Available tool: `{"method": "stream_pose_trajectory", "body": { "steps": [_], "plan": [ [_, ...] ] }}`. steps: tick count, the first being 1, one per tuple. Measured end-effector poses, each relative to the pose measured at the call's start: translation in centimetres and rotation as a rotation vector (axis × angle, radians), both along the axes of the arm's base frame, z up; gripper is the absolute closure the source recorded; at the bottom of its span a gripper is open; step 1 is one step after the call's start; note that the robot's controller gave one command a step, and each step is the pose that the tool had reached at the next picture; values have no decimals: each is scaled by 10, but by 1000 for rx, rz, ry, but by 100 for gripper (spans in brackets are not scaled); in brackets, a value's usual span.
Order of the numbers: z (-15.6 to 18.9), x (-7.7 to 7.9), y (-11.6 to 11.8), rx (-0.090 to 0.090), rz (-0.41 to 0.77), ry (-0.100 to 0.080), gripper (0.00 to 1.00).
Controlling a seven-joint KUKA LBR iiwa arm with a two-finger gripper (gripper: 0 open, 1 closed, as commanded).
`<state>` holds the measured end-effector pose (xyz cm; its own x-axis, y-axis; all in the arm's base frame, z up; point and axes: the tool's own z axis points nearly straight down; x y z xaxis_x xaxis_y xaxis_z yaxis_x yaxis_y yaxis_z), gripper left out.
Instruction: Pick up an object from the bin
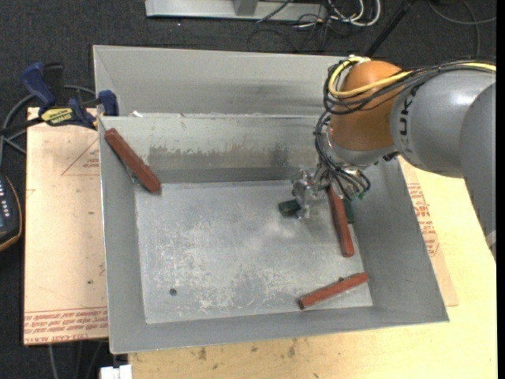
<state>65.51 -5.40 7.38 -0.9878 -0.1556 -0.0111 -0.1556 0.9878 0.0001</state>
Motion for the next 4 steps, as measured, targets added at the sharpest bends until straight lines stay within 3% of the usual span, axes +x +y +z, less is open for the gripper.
{"method": "stream_pose_trajectory", "body": {
  "steps": [1, 2, 3, 4],
  "plan": [
    [164, -15, -13, -2, -18, -3, 100],
    [71, -25, -14, 1, 6, 17, 100],
    [76, -22, -14, 0, 6, 8, 0],
    [-8, -10, -13, 1, 7, 12, 0]
  ]
}}
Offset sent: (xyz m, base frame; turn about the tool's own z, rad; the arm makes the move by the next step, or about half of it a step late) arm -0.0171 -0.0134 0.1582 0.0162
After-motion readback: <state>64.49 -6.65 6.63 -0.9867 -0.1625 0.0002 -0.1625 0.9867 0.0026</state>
